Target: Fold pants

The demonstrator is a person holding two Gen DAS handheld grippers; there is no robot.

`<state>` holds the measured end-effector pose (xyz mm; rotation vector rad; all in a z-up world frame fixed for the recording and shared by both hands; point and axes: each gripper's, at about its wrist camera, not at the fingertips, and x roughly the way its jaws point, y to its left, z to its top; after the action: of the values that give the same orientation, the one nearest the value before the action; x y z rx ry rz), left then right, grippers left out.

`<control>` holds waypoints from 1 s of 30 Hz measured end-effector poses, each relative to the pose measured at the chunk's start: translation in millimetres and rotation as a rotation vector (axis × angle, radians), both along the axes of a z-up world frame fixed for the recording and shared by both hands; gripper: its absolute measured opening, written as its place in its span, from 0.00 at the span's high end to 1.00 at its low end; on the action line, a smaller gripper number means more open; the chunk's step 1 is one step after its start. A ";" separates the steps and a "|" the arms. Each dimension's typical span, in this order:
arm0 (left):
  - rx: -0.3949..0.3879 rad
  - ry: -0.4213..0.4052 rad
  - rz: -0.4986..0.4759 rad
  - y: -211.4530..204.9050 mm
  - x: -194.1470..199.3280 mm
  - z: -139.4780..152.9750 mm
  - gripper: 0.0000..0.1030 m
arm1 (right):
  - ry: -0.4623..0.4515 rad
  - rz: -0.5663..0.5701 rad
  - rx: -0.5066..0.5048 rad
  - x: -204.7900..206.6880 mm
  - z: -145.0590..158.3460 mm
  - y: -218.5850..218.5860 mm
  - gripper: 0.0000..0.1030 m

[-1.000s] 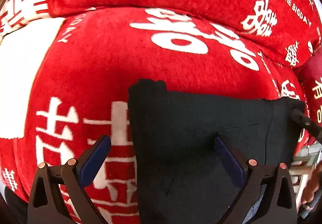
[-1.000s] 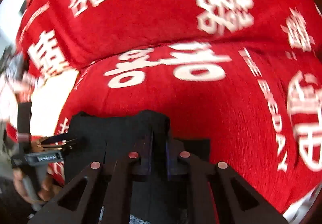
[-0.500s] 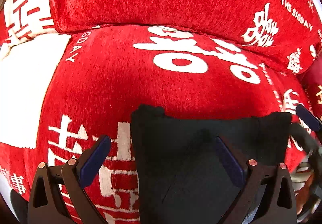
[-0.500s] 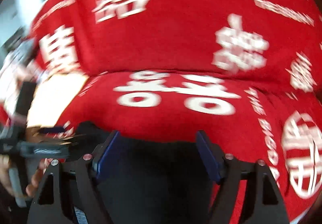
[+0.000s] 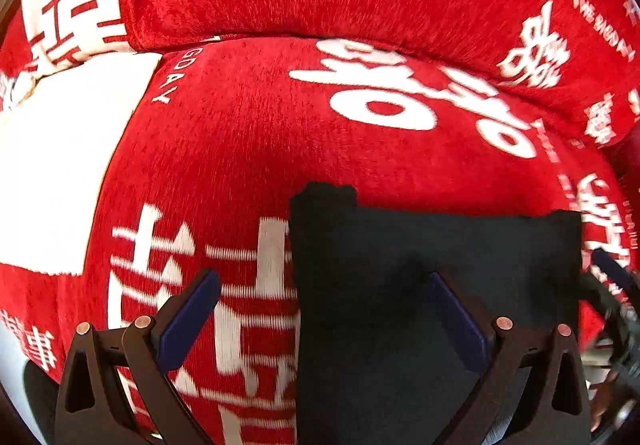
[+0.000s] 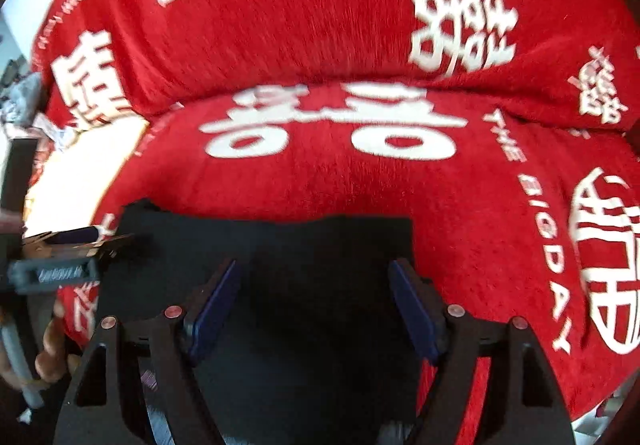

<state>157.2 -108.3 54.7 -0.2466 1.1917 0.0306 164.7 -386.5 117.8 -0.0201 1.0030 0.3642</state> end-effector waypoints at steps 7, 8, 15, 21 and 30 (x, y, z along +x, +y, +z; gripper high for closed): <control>-0.021 -0.034 -0.074 6.3 -64.8 -4.3 0.00 | -0.053 0.069 -0.042 -90.7 -5.8 18.0 0.22; -0.011 -0.018 -0.074 6.8 -68.6 -11.1 0.00 | -0.038 0.075 -0.043 -95.1 -13.1 19.1 0.22; -0.078 0.030 -0.038 15.4 -75.0 -20.3 0.00 | -0.025 0.013 -0.077 -104.5 -23.8 19.8 0.22; -0.012 0.055 -0.105 0.8 -83.1 -35.8 0.00 | 0.018 -0.027 -0.059 -109.7 -38.0 6.0 0.16; -0.158 -0.025 -0.051 34.3 -72.8 1.1 0.00 | -0.041 -0.233 0.074 -101.3 0.4 -83.3 0.10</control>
<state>84.5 -74.0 55.8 -0.3536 1.1764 -0.1115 63.4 -469.9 118.2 0.1545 0.9396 0.1859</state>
